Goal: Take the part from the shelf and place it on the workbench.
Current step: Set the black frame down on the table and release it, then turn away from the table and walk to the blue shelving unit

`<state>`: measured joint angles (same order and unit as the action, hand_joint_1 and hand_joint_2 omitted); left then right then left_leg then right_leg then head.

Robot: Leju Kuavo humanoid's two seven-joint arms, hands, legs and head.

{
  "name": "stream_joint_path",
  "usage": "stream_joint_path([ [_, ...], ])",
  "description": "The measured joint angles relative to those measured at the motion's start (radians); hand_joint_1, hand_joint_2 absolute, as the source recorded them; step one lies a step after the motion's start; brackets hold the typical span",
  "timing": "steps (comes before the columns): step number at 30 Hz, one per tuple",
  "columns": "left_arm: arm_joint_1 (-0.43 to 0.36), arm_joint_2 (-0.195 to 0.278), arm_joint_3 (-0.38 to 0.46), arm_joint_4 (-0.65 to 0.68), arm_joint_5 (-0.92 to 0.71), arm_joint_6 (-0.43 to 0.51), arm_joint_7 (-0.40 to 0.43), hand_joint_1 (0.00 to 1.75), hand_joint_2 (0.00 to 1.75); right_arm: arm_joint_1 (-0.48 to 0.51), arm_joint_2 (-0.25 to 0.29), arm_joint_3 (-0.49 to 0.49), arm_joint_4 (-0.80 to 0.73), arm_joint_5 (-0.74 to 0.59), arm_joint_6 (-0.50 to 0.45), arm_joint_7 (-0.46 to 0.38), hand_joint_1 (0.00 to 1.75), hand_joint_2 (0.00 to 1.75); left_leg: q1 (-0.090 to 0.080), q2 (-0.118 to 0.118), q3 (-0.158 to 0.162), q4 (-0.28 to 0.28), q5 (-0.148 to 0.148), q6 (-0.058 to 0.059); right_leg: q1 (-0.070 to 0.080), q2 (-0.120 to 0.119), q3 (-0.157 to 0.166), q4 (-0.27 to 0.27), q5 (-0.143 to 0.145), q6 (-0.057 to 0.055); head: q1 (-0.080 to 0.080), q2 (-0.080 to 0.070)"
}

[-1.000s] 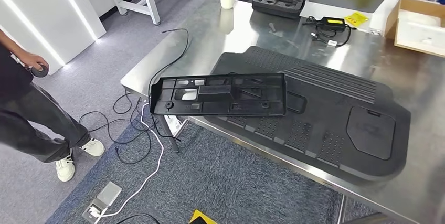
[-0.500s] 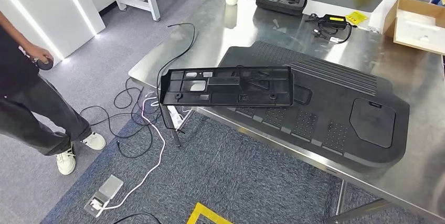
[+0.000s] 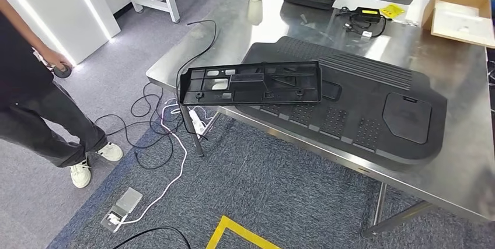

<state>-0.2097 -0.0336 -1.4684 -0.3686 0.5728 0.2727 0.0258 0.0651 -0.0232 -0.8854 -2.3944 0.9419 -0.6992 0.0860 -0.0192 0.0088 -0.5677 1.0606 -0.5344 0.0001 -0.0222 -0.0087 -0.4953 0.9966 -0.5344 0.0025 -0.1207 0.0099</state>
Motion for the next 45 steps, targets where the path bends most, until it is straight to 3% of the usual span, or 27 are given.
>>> stream_joint_path([
  [3,-0.001,0.0,0.006,0.0,0.021,0.004,-0.014,0.0,1.75,0.018,-0.003,0.0,-0.008,-0.053,0.001,0.04,0.0,0.0,0.009,-0.003,-0.044,0.165,-0.12,-0.017,0.002,-0.005,-0.028,0.0,0.019,-0.017,-0.007,0.0],
  [4,0.0,0.0,0.009,0.0,0.028,0.006,-0.018,0.0,1.75,0.025,-0.006,0.0,-0.008,-0.072,0.001,0.047,0.0,0.0,0.012,-0.003,-0.049,0.213,-0.141,-0.02,0.003,-0.006,-0.038,0.002,0.025,-0.018,-0.008,0.0],
  [5,0.001,0.0,0.011,0.0,0.033,0.008,-0.021,0.0,1.75,0.033,-0.009,0.0,-0.008,-0.09,0.001,0.052,0.0,0.0,0.014,-0.003,-0.04,0.23,-0.14,-0.021,0.004,-0.007,-0.048,0.005,0.031,-0.017,-0.008,0.0],
  [7,0.009,0.0,0.015,0.0,0.04,0.009,-0.023,0.0,1.75,0.045,-0.015,0.0,-0.008,-0.115,0.001,0.055,0.0,0.0,0.017,-0.003,0.024,0.157,-0.092,-0.019,0.004,-0.007,-0.067,0.013,0.04,-0.013,-0.008,0.0],
  [9,0.02,0.0,0.017,0.001,0.043,0.01,-0.023,0.0,1.75,0.052,-0.021,0.0,-0.008,-0.128,0.001,0.053,0.0,0.0,0.019,-0.003,0.109,0.012,-0.051,-0.013,0.005,-0.005,-0.08,0.019,0.05,-0.004,-0.01,0.0],
  [10,0.024,0.0,0.019,0.002,0.044,0.01,-0.023,0.0,1.75,0.054,-0.023,0.0,-0.008,-0.132,0.001,0.052,0.0,0.0,0.018,-0.003,0.133,-0.039,-0.044,-0.01,0.006,-0.005,-0.084,0.021,0.055,0.002,-0.01,0.0],
  [13,0.029,0.0,0.023,0.003,0.047,0.011,-0.023,0.0,1.75,0.058,-0.026,0.001,-0.008,-0.142,0.001,0.043,0.0,0.0,0.015,-0.002,0.138,-0.082,-0.041,0.001,0.006,-0.008,-0.095,0.024,0.071,0.018,-0.01,0.0],
  [15,0.028,0.0,0.026,0.003,0.051,0.009,-0.023,0.0,1.75,0.061,-0.027,0.001,-0.008,-0.151,0.001,0.033,0.0,0.0,0.018,0.001,0.127,-0.09,-0.028,0.019,0.005,-0.006,-0.109,0.053,0.039,0.026,-0.007,0.0],
  [18,0.028,0.0,0.036,0.006,0.06,0.007,-0.023,0.0,1.75,0.067,-0.026,0.001,-0.008,-0.165,0.001,0.018,0.0,0.0,0.014,0.004,0.097,-0.09,-0.005,0.039,0.005,0.0,-0.157,0.212,-0.087,0.03,-0.001,0.0],
  [19,0.028,0.0,0.039,0.006,0.062,0.006,-0.023,0.0,1.75,0.07,-0.026,0.001,-0.008,-0.168,0.001,0.015,0.0,0.0,0.012,0.005,0.087,-0.087,0.001,0.04,0.004,0.001,-0.167,0.265,-0.109,0.031,-0.001,0.0],
  [20,0.027,0.0,0.042,0.007,0.063,0.006,-0.023,0.0,1.75,0.072,-0.025,0.002,-0.008,-0.172,0.001,0.012,0.0,0.0,0.01,0.005,0.077,-0.084,0.007,0.041,0.004,0.001,-0.164,0.292,-0.109,0.032,-0.001,0.0],
  [21,0.027,0.0,0.045,0.007,0.066,0.005,-0.023,0.0,1.75,0.074,-0.025,0.002,-0.008,-0.178,0.001,0.01,0.0,0.0,0.008,0.005,0.067,-0.08,0.012,0.04,0.004,0.001,-0.147,0.286,-0.091,0.032,-0.001,0.0],
  [23,0.026,0.0,0.051,0.008,0.077,0.004,-0.024,0.0,1.75,0.081,-0.025,0.006,-0.009,-0.196,0.001,0.009,0.0,0.0,0.007,0.004,0.051,-0.069,0.017,0.038,0.004,0.001,-0.064,0.171,-0.037,0.028,-0.001,0.0],
  [25,0.026,0.0,0.061,0.008,0.093,0.004,-0.027,0.0,1.75,0.094,-0.027,0.016,-0.015,-0.213,0.001,0.015,0.0,0.0,0.005,0.004,0.037,-0.054,0.02,0.033,0.008,0.002,0.011,0.046,-0.016,0.024,-0.001,0.0],
  [26,0.027,0.0,0.067,0.008,0.1,0.004,-0.029,0.0,1.75,0.103,-0.029,0.024,-0.021,-0.218,0.001,0.018,0.0,0.0,0.003,0.004,0.032,-0.049,0.023,0.028,0.01,0.003,0.027,0.014,-0.018,0.023,-0.001,0.0],
  [29,0.03,0.0,0.08,0.008,0.111,0.005,-0.034,0.0,1.75,0.119,-0.034,0.049,-0.038,-0.222,0.001,0.025,0.0,0.0,0.0,0.002,0.02,-0.037,0.025,0.01,0.007,0.001,0.019,-0.003,-0.012,0.01,-0.001,0.0],
  [31,0.03,0.0,0.088,0.009,0.113,0.006,-0.035,0.0,1.75,0.125,-0.036,0.062,-0.047,-0.223,0.001,0.027,0.0,0.0,0.003,-0.001,-0.001,0.016,-0.026,-0.003,0.003,-0.003,0.004,-0.009,0.002,-0.008,-0.005,0.0],
  [33,0.029,0.0,0.096,0.009,0.115,0.006,-0.038,0.0,1.75,0.131,-0.036,0.074,-0.054,-0.223,0.001,0.028,0.0,0.0,0.01,-0.003,-0.034,0.128,-0.111,-0.013,0.005,-0.005,-0.016,-0.007,0.015,-0.018,-0.01,0.0],
  [34,0.029,0.0,0.099,0.009,0.116,0.006,-0.039,0.0,1.75,0.132,-0.036,0.078,-0.056,-0.223,0.001,0.029,0.0,0.0,0.012,-0.003,-0.044,0.182,-0.138,-0.016,0.006,-0.006,-0.027,-0.004,0.021,-0.019,-0.01,0.0],
  [35,0.029,0.0,0.102,0.009,0.117,0.007,-0.039,0.0,1.75,0.133,-0.037,0.083,-0.058,-0.223,0.001,0.03,0.0,0.0,0.015,-0.003,-0.043,0.216,-0.147,-0.018,0.007,-0.007,-0.039,0.0,0.027,-0.019,-0.01,0.0],
  [36,0.031,0.0,0.104,0.009,0.117,0.007,-0.039,0.0,1.75,0.135,-0.037,0.088,-0.06,-0.224,0.001,0.033,0.0,0.0,0.017,-0.003,-0.027,0.214,-0.135,-0.019,0.008,-0.007,-0.051,0.005,0.032,-0.017,-0.01,0.0],
  [38,0.038,0.0,0.11,0.01,0.121,0.007,-0.037,0.0,1.75,0.14,-0.04,0.097,-0.066,-0.228,0.001,0.043,0.0,0.0,0.02,-0.003,0.049,0.113,-0.079,-0.016,0.007,-0.007,-0.072,0.017,0.041,-0.012,-0.011,0.0],
  [40,0.047,0.0,0.116,0.01,0.131,0.01,-0.034,0.0,1.75,0.148,-0.053,0.11,-0.077,-0.227,0.001,0.069,0.0,0.0,0.019,-0.004,0.123,-0.02,-0.052,-0.01,0.008,-0.006,-0.088,0.028,0.049,-0.002,-0.011,0.0],
  [42,0.054,-0.001,0.122,0.01,0.146,0.017,-0.033,0.0,1.75,0.154,-0.08,0.132,-0.087,-0.202,0.001,0.119,0.0,0.0,0.014,-0.005,0.14,-0.073,-0.054,-0.002,0.008,-0.007,-0.097,0.032,0.061,0.01,-0.011,0.0],
  [44,0.057,-0.006,0.129,0.01,0.161,0.024,-0.028,0.0,1.75,0.149,-0.113,0.164,-0.093,-0.154,0.002,0.178,0.0,0.0,0.013,-0.003,0.131,-0.08,-0.042,0.011,0.004,-0.007,-0.102,0.034,0.069,0.022,-0.009,0.0],
  [45,0.057,-0.009,0.133,0.01,0.17,0.028,-0.023,0.0,1.75,0.143,-0.128,0.181,-0.094,-0.132,0.003,0.199,0.0,0.0,0.013,-0.001,0.125,-0.084,-0.032,0.02,0.003,-0.006,-0.109,0.044,0.057,0.027,-0.009,0.0],
])
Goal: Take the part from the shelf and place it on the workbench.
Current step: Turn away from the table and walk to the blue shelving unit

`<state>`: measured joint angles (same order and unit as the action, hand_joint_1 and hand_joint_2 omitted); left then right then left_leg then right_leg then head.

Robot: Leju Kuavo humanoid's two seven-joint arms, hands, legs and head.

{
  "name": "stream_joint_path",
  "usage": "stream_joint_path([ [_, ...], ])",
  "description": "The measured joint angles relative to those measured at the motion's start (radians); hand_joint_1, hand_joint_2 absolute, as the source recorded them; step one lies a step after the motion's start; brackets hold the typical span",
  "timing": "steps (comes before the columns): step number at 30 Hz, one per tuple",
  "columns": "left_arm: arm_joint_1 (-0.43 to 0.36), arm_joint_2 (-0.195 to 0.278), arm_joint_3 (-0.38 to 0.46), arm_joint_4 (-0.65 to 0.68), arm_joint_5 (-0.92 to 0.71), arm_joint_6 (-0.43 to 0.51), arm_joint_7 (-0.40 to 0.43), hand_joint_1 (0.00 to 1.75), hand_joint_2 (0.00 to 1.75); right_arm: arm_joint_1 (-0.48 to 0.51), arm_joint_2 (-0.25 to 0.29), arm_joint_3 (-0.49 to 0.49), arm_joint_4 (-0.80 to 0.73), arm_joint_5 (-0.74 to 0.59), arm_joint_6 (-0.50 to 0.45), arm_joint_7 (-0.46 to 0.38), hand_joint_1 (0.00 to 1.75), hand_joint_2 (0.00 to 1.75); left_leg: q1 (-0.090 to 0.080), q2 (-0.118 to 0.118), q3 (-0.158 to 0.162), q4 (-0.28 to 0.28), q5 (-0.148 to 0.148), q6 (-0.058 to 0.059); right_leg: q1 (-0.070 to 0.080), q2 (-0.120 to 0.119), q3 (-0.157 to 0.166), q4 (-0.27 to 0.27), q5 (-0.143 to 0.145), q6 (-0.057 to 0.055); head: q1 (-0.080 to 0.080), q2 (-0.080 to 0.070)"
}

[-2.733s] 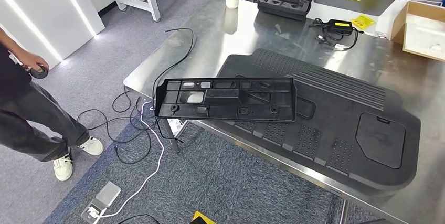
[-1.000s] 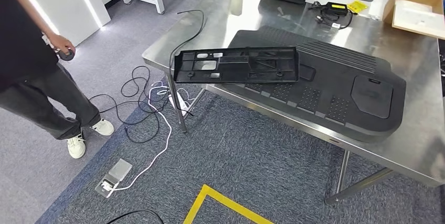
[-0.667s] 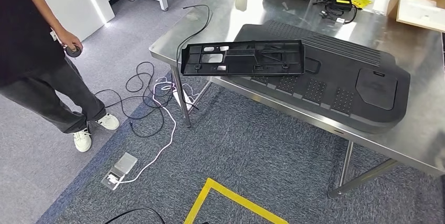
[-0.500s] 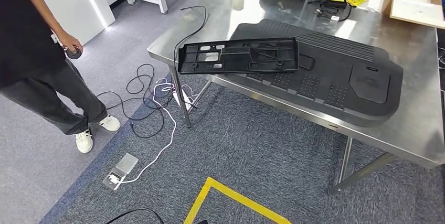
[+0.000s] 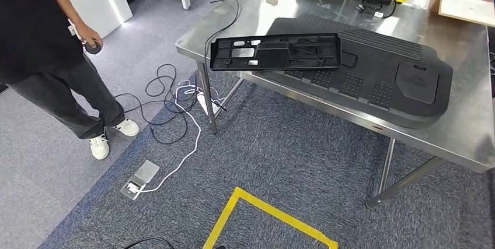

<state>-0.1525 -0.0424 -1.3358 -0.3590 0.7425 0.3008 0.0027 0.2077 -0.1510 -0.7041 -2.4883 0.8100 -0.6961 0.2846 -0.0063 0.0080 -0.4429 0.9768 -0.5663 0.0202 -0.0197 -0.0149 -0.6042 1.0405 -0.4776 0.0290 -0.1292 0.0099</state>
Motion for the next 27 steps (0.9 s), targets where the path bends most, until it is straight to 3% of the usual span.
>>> stream_joint_path([
  [2,0.0,-0.008,0.009,0.0,0.018,0.012,0.01,0.0,1.75,-0.018,-0.021,0.037,0.0,0.028,0.002,0.013,0.0,0.0,0.0,0.005,-0.018,-0.007,0.022,0.015,-0.002,0.004,-0.028,0.072,-0.071,0.005,0.002,0.0],
  [4,0.0,-0.015,0.016,0.0,0.033,0.027,0.016,0.0,1.75,-0.035,-0.031,0.071,0.002,0.036,0.003,0.006,0.0,0.0,-0.003,0.006,-0.042,-0.004,0.038,0.023,-0.002,0.005,-0.06,0.194,-0.151,0.009,0.004,0.0],
  [5,0.0,-0.018,0.019,0.0,0.038,0.033,0.018,0.0,1.75,-0.043,-0.033,0.087,0.004,0.036,0.004,0.0,0.0,0.0,-0.005,0.006,-0.054,-0.001,0.045,0.024,-0.002,0.005,-0.066,0.238,-0.164,0.01,0.005,0.0],
  [6,0.0,-0.021,0.022,0.0,0.042,0.037,0.019,0.0,1.75,-0.052,-0.035,0.102,0.006,0.035,0.004,-0.006,0.0,0.0,-0.007,0.006,-0.066,0.003,0.051,0.024,-0.002,0.005,-0.057,0.252,-0.157,0.01,0.005,0.0],
  [7,0.0,-0.024,0.025,0.0,0.045,0.04,0.019,0.0,1.75,-0.062,-0.037,0.115,0.009,0.035,0.004,-0.011,0.0,0.0,-0.008,0.006,-0.077,0.008,0.056,0.024,-0.002,0.005,-0.03,0.228,-0.133,0.009,0.005,0.0],
  [9,-0.001,-0.028,0.031,0.0,0.051,0.045,0.018,0.0,1.75,-0.084,-0.043,0.139,0.014,0.037,0.004,-0.016,0.0,0.0,-0.009,0.005,-0.095,0.02,0.062,0.02,-0.002,0.005,0.061,0.096,-0.085,0.003,0.006,0.0],
  [11,-0.001,-0.032,0.036,0.0,0.055,0.048,0.016,0.0,1.75,-0.103,-0.051,0.159,0.019,0.041,0.004,-0.015,0.0,0.0,-0.011,0.004,-0.109,0.034,0.068,0.012,0.003,0.007,0.126,-0.014,-0.072,-0.003,0.006,0.0],
  [13,-0.001,-0.033,0.038,0.0,0.057,0.051,0.013,0.0,1.75,-0.115,-0.056,0.176,0.025,0.045,0.004,-0.016,0.0,0.0,-0.012,0.004,-0.119,0.04,0.077,0.001,0.008,0.008,0.132,-0.041,-0.072,-0.007,0.005,0.0],
  [15,-0.001,-0.033,0.039,0.0,0.062,0.052,0.011,0.0,1.75,-0.129,-0.057,0.192,0.033,0.047,0.004,-0.026,0.0,0.0,-0.012,0.002,-0.128,0.053,0.069,-0.01,0.003,0.006,0.123,-0.049,-0.061,-0.02,0.006,0.0],
  [17,-0.002,-0.033,0.041,0.0,0.07,0.052,0.004,0.0,1.75,-0.145,-0.055,0.206,0.043,0.042,0.004,-0.049,0.0,0.0,-0.009,-0.002,-0.153,0.119,0.009,-0.021,-0.001,0.003,0.105,-0.055,-0.044,-0.036,0.003,0.0],
  [19,-0.003,-0.033,0.043,0.0,0.075,0.052,-0.002,0.0,1.75,-0.161,-0.051,0.22,0.056,0.036,0.004,-0.073,0.0,0.0,-0.004,-0.003,-0.188,0.235,-0.072,-0.03,0.002,0.001,0.082,-0.051,-0.03,-0.043,-0.001,0.0],
  [20,-0.004,-0.034,0.044,0.0,0.076,0.052,-0.003,0.0,1.75,-0.169,-0.047,0.227,0.064,0.035,0.004,-0.082,0.0,0.0,-0.002,-0.003,-0.195,0.282,-0.092,-0.032,0.003,0.0,0.07,-0.048,-0.023,-0.043,-0.002,0.0],
  [21,-0.004,-0.034,0.045,0.0,0.077,0.051,-0.004,0.0,1.75,-0.177,-0.044,0.234,0.072,0.034,0.004,-0.088,0.0,0.0,-0.001,-0.003,-0.189,0.301,-0.092,-0.033,0.003,-0.001,0.057,-0.044,-0.017,-0.043,-0.002,0.0],
  [22,-0.002,-0.034,0.045,0.0,0.078,0.051,-0.007,0.0,1.75,-0.184,-0.041,0.241,0.079,0.034,0.004,-0.093,0.0,0.0,0.0,-0.003,-0.166,0.287,-0.073,-0.033,0.004,-0.001,0.044,-0.039,-0.011,-0.041,-0.002,0.0],
  [25,0.004,-0.034,0.046,0.003,0.085,0.046,-0.017,0.0,1.75,-0.195,-0.032,0.259,0.1,0.037,0.004,-0.098,0.0,0.0,-0.001,-0.004,-0.045,0.096,-0.009,-0.024,0.005,0.0,0.015,-0.023,0.003,-0.032,-0.004,0.0],
  [27,0.009,-0.035,0.046,0.005,0.09,0.044,-0.022,0.0,1.75,-0.2,-0.029,0.27,0.11,0.039,0.004,-0.098,0.0,0.0,-0.004,-0.005,-0.01,0.018,-0.004,-0.016,0.005,-0.001,0.006,-0.019,0.014,-0.022,-0.004,0.0],
])
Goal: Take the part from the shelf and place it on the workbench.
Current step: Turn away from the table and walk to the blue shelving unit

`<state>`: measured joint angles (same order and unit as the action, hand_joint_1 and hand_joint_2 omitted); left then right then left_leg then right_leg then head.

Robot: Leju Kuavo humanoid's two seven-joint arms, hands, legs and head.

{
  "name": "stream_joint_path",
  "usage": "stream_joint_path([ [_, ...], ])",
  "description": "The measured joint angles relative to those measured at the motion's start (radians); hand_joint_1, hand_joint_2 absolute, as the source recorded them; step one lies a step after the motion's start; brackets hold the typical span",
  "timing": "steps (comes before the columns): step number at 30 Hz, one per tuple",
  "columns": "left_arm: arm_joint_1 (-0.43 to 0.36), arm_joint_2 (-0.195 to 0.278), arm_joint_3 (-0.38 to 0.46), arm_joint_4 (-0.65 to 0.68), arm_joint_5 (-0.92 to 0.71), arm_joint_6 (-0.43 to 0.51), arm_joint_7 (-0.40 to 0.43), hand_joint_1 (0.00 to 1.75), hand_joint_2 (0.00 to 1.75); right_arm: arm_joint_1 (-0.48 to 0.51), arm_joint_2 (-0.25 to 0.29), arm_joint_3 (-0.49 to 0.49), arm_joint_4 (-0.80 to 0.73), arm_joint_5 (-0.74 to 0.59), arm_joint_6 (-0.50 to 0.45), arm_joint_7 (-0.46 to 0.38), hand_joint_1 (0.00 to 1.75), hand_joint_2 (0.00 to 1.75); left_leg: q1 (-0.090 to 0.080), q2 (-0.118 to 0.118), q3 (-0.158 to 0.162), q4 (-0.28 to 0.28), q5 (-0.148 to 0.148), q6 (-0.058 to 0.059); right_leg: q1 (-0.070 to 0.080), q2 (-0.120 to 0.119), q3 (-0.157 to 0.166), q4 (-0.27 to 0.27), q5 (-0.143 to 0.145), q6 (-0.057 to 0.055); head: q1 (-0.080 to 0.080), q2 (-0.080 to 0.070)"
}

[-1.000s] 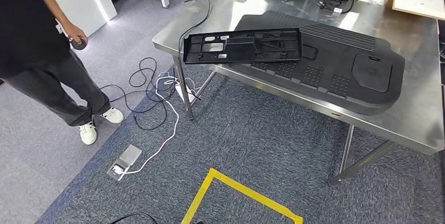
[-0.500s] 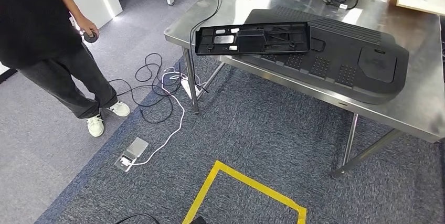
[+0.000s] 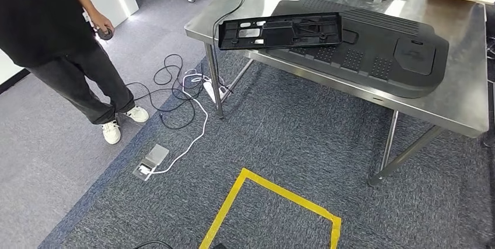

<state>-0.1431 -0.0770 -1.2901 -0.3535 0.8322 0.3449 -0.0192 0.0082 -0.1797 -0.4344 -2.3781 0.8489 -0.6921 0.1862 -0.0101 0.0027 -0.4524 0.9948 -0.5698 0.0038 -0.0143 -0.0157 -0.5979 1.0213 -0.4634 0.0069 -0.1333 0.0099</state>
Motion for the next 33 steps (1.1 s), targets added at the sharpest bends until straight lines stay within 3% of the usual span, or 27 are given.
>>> stream_joint_path([
  [3,0.005,-0.002,0.0,0.003,0.004,-0.005,-0.007,0.0,1.75,-0.001,0.004,0.012,0.01,-0.01,0.0,-0.001,0.0,0.0,-0.001,0.002,-0.007,-0.012,0.017,0.017,-0.002,-0.001,-0.005,0.004,0.005,0.018,0.001,0.0],
  [5,0.005,-0.003,0.0,0.004,0.01,-0.008,-0.007,0.0,1.75,0.002,0.006,0.018,0.015,-0.019,0.0,-0.002,0.0,0.0,0.001,0.007,-0.022,-0.019,0.036,0.033,-0.003,0.003,-0.026,0.059,-0.052,0.025,0.005,0.0],
  [7,0.003,-0.003,0.001,0.005,0.017,-0.009,-0.001,0.0,0.87,0.004,0.006,0.023,0.019,-0.024,0.0,-0.002,0.0,0.0,-0.002,0.01,-0.043,-0.017,0.05,0.042,-0.004,0.007,-0.063,0.178,-0.14,0.028,0.009,0.0],
  [8,0.003,-0.004,0.002,0.005,0.019,-0.009,0.002,0.0,0.44,0.005,0.006,0.026,0.021,-0.027,0.0,-0.001,0.0,0.0,-0.004,0.01,-0.054,-0.016,0.056,0.043,-0.005,0.008,-0.076,0.235,-0.166,0.029,0.009,0.0],
  [9,0.004,-0.004,0.002,0.005,0.02,-0.009,0.004,0.0,0.0,0.006,0.006,0.029,0.024,-0.031,0.0,0.0,0.0,0.0,-0.006,0.011,-0.064,-0.014,0.061,0.043,-0.005,0.008,-0.078,0.268,-0.169,0.03,0.01,0.0],
  [10,0.004,-0.004,0.002,0.005,0.021,-0.009,0.005,0.0,0.0,0.006,0.007,0.033,0.026,-0.039,0.0,-0.001,0.0,0.0,-0.007,0.011,-0.073,-0.011,0.066,0.042,-0.005,0.008,-0.063,0.267,-0.151,0.03,0.01,0.0],
  [12,0.006,-0.004,0.003,0.005,0.026,-0.01,0.003,0.0,0.0,0.005,0.008,0.04,0.028,-0.059,0.0,-0.008,0.0,0.0,-0.008,0.011,-0.086,-0.002,0.071,0.04,-0.004,0.008,0.019,0.154,-0.093,0.025,0.01,0.0],
  [14,0.008,-0.005,0.003,0.006,0.033,-0.013,0.0,0.0,0.0,0.002,0.01,0.047,0.03,-0.079,0.0,-0.02,0.0,0.0,-0.01,0.011,-0.095,0.009,0.074,0.034,0.0,0.009,0.1,0.022,-0.072,0.018,0.009,0.0],
  [15,0.009,-0.006,0.003,0.006,0.036,-0.015,-0.001,0.0,0.0,0.001,0.012,0.05,0.031,-0.087,0.0,-0.025,0.0,0.0,-0.01,0.011,-0.099,0.012,0.076,0.03,0.003,0.009,0.117,-0.013,-0.076,0.015,0.01,0.0],
  [17,0.01,-0.007,0.003,0.008,0.041,-0.017,-0.002,0.0,0.0,0.0,0.014,0.055,0.033,-0.102,0.0,-0.027,0.0,0.0,-0.011,0.01,-0.105,0.016,0.082,0.019,0.005,0.01,0.118,-0.03,-0.078,0.007,0.009,0.0],
  [19,0.01,-0.007,0.003,0.009,0.046,-0.017,-0.006,0.0,0.0,0.0,0.016,0.061,0.034,-0.115,0.0,-0.024,0.0,0.0,-0.009,0.007,-0.116,0.039,0.065,0.007,0.001,0.01,0.112,-0.038,-0.069,-0.007,0.007,0.0],
  [21,0.011,-0.007,0.003,0.01,0.05,-0.018,-0.012,0.0,0.0,0.001,0.016,0.066,0.035,-0.124,0.0,-0.019,0.0,0.0,-0.005,0.004,-0.15,0.127,0.004,-0.005,-0.001,0.007,0.104,-0.042,-0.06,-0.02,0.003,0.0],
  [23,0.012,-0.007,0.003,0.012,0.052,-0.018,-0.014,0.0,0.0,0.004,0.016,0.069,0.036,-0.131,0.0,-0.016,0.0,0.0,0.001,0.004,-0.202,0.256,-0.06,-0.014,0.001,0.006,0.093,-0.038,-0.056,-0.024,0.001,0.0],
  [24,0.014,-0.007,0.003,0.012,0.053,-0.018,-0.014,0.0,0.0,0.005,0.017,0.07,0.036,-0.136,0.0,-0.015,0.0,0.0,0.004,0.004,-0.217,0.297,-0.07,-0.017,0.001,0.006,0.089,-0.036,-0.054,-0.025,0.0,0.0],
  [25,0.014,-0.007,0.003,0.013,0.054,-0.017,-0.014,0.0,0.0,0.006,0.017,0.071,0.037,-0.142,0.0,-0.013,0.0,0.0,0.006,0.004,-0.213,0.301,-0.061,-0.018,0.001,0.006,0.086,-0.033,-0.054,-0.024,0.0,0.0],
  [26,0.015,-0.007,0.003,0.014,0.056,-0.017,-0.014,0.0,0.0,0.007,0.018,0.071,0.037,-0.148,0.0,-0.012,0.0,0.0,0.008,0.004,-0.192,0.265,-0.033,-0.018,0.001,0.006,0.084,-0.029,-0.054,-0.023,0.0,0.0],
  [27,0.015,-0.007,0.003,0.015,0.056,-0.017,-0.014,0.0,0.0,0.009,0.019,0.071,0.038,-0.152,0.0,-0.012,0.0,0.0,0.011,0.004,-0.157,0.199,0.003,-0.018,0.0,0.007,0.083,-0.025,-0.056,-0.021,0.0,0.0],
  [29,0.016,-0.007,0.003,0.016,0.057,-0.017,-0.014,0.0,0.0,0.01,0.019,0.071,0.038,-0.155,0.0,-0.011,0.0,0.0,0.01,0.002,-0.096,0.078,0.047,-0.012,0.001,0.009,0.078,-0.016,-0.059,-0.013,0.001,0.0],
  [32,0.017,-0.008,0.003,0.017,0.057,-0.017,-0.014,0.0,0.0,0.01,0.02,0.072,0.038,-0.157,0.0,-0.011,0.0,0.0,0.005,0.0,-0.085,0.031,0.051,0.001,0.001,0.01,0.07,-0.01,-0.06,0.001,0.001,0.0],
  [33,0.017,-0.009,0.003,0.017,0.057,-0.017,-0.014,0.0,0.0,0.011,0.02,0.073,0.038,-0.158,0.0,-0.011,0.0,0.0,0.005,0.001,-0.087,0.027,0.05,0.003,0.001,0.01,0.068,-0.009,-0.063,-0.006,0.002,0.0],
])
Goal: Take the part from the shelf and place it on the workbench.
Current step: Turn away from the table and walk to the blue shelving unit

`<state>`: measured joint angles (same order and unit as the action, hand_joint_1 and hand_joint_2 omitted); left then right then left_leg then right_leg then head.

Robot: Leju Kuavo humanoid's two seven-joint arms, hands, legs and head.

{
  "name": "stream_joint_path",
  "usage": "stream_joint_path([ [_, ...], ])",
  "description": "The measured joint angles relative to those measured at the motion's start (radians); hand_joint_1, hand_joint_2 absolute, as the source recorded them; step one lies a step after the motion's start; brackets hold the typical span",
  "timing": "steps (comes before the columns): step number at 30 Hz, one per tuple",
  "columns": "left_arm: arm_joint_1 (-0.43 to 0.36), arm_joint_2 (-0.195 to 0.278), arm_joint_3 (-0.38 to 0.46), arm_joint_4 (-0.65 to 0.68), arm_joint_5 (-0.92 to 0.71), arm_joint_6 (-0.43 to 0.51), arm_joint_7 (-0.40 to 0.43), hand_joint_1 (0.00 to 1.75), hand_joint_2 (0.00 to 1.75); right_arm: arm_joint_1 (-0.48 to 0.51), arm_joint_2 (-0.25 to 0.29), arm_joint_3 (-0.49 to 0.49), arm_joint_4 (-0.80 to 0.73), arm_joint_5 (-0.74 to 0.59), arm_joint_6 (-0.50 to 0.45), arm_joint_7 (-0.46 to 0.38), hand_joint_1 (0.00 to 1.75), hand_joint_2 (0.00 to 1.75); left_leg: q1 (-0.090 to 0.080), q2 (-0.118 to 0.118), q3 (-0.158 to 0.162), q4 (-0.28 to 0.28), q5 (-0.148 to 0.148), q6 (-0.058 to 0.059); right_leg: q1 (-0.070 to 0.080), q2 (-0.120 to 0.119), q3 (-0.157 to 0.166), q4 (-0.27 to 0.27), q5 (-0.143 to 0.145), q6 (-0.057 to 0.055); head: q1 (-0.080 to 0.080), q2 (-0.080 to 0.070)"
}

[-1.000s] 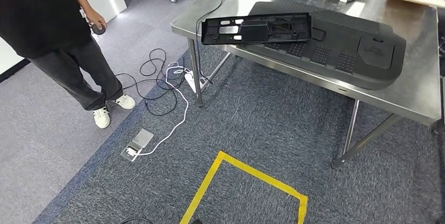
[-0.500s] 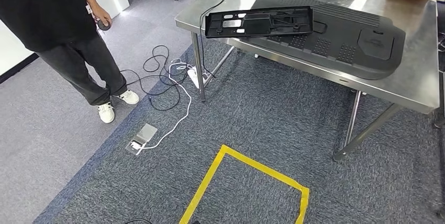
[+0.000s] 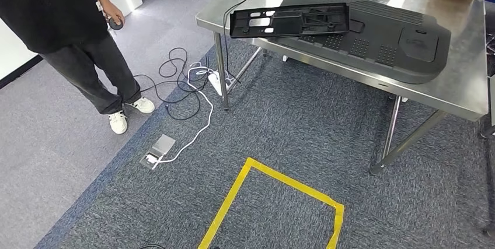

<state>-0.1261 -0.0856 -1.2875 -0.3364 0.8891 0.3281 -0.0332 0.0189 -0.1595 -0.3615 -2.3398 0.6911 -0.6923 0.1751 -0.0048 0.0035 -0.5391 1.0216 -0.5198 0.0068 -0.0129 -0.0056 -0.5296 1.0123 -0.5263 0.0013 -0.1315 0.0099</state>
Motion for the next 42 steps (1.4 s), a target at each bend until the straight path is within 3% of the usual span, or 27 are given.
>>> stream_joint_path([
  [3,0.0,-0.003,0.0,0.002,0.0,0.0,0.0,0.0,0.0,0.001,0.0,0.001,0.0,-0.001,0.0,0.0,0.0,0.0,-0.001,0.001,0.0,-0.005,-0.001,0.002,0.001,0.0,0.001,-0.001,-0.002,-0.025,0.001,0.0],
  [13,0.0,-0.004,0.0,0.005,0.0,0.0,0.0,0.0,0.0,0.001,0.0,0.003,0.001,-0.002,0.0,0.001,0.0,0.0,-0.004,0.003,0.0,-0.003,-0.001,0.011,-0.002,0.001,0.006,-0.015,0.01,0.011,0.0,0.0],
  [25,0.0,-0.004,0.0,0.009,0.009,0.0,-0.006,0.0,0.0,0.011,0.0,0.01,0.001,-0.073,0.0,-0.009,0.0,0.0,-0.007,0.002,0.0,-0.001,-0.004,0.014,-0.003,0.001,0.005,-0.016,0.009,0.02,0.0,0.0],
  [30,-0.001,-0.005,0.0,0.008,0.012,0.0,0.001,0.0,0.0,0.018,0.0,0.014,0.0,-0.079,0.0,-0.01,0.0,0.0,-0.006,0.005,0.006,-0.012,0.001,0.024,-0.005,0.003,0.005,-0.013,0.006,0.03,0.0,0.0],
  [32,-0.001,-0.005,0.0,0.008,0.013,0.0,0.002,0.0,0.0,0.021,-0.001,0.015,0.0,-0.083,0.0,-0.014,0.0,0.0,0.001,0.012,0.015,-0.029,0.008,0.031,-0.006,0.005,-0.022,0.047,-0.029,0.033,0.005,0.0],
  [34,-0.001,-0.006,0.0,0.008,0.014,0.0,0.004,0.0,0.0,0.028,-0.002,0.015,-0.001,-0.095,-0.001,-0.022,0.0,0.0,0.002,0.018,0.02,-0.033,0.009,0.035,-0.008,0.005,-0.087,0.171,-0.08,0.035,0.009,0.0],
  [35,0.0,-0.005,-0.001,0.008,0.014,-0.001,0.004,0.0,0.0,0.033,-0.002,0.015,-0.001,-0.101,-0.001,-0.025,0.0,0.0,0.002,0.021,0.022,-0.033,0.007,0.035,-0.01,0.005,-0.118,0.224,-0.091,0.037,0.01,0.0],
  [36,0.0,-0.005,-0.002,0.008,0.015,-0.002,0.004,0.0,0.0,0.037,-0.002,0.016,-0.001,-0.105,-0.001,-0.027,0.0,0.0,0.001,0.023,0.025,-0.033,0.004,0.034,-0.012,0.005,-0.135,0.246,-0.084,0.038,0.01,0.0],
  [37,0.0,-0.005,-0.003,0.008,0.015,-0.002,0.004,0.0,0.0,0.039,-0.002,0.016,-0.001,-0.109,-0.001,-0.027,0.0,0.0,0.002,0.025,0.03,-0.032,0.0,0.031,-0.015,0.004,-0.134,0.23,-0.058,0.039,0.01,0.0],
  [39,0.0,-0.005,-0.006,0.008,0.015,-0.003,0.003,0.0,0.0,0.04,-0.001,0.016,-0.001,-0.112,-0.001,-0.028,0.0,0.0,0.005,0.029,0.041,-0.028,-0.012,0.021,-0.018,-0.009,-0.093,0.126,0.013,0.041,0.01,0.0],
  [40,-0.001,-0.005,-0.007,0.008,0.015,-0.003,0.002,0.0,0.0,0.04,-0.001,0.016,-0.001,-0.113,-0.001,-0.029,0.0,0.0,0.003,0.031,0.044,-0.022,-0.019,0.014,-0.017,-0.019,-0.071,0.073,0.036,0.042,0.013,0.0],
  [42,-0.001,-0.004,-0.008,0.009,0.015,-0.003,0.001,0.0,0.0,0.041,-0.001,0.016,-0.003,-0.114,-0.001,-0.03,0.0,0.0,-0.001,0.035,0.044,-0.014,-0.03,0.001,-0.011,-0.03,-0.055,0.028,0.037,0.033,0.014,0.0],
])
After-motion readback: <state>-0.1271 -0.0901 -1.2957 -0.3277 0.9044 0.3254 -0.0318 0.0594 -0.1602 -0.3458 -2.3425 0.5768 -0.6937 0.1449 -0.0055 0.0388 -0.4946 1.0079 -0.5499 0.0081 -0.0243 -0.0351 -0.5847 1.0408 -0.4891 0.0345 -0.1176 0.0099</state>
